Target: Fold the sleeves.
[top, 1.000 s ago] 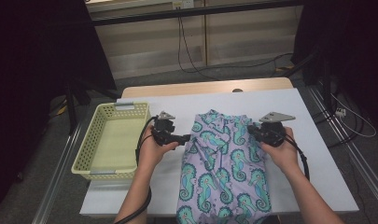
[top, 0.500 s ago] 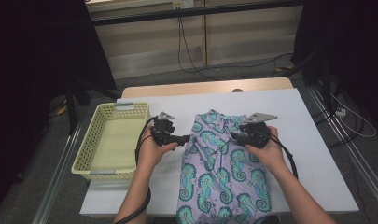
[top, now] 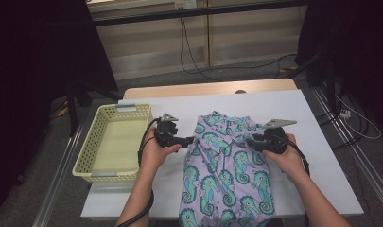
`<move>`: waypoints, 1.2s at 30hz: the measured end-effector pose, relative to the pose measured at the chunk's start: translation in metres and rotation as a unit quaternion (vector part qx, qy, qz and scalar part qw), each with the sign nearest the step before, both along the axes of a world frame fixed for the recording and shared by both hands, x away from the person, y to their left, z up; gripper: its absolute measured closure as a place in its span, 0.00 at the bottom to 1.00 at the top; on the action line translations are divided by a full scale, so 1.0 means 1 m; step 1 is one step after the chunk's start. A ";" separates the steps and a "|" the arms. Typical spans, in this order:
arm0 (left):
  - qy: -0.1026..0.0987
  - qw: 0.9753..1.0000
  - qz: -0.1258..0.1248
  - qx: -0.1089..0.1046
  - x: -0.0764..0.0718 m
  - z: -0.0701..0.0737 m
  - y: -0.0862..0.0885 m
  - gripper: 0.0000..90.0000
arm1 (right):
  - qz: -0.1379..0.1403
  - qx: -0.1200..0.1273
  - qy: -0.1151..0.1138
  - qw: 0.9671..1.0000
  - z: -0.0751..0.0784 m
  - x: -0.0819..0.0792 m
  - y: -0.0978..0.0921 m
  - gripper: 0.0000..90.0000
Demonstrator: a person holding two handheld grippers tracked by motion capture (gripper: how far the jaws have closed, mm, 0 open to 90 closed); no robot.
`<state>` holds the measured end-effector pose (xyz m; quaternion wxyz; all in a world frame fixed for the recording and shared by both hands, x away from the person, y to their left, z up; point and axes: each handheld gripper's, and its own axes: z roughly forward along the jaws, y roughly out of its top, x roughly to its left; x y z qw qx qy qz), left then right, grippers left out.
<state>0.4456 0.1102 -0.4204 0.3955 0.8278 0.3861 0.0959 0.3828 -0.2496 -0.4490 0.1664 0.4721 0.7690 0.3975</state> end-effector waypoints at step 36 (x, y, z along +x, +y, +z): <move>0.001 1.000 -0.003 -0.001 -0.001 0.001 0.000 0.22 | 0.102 -0.076 -0.008 0.992 -0.010 -0.027 0.033 0.77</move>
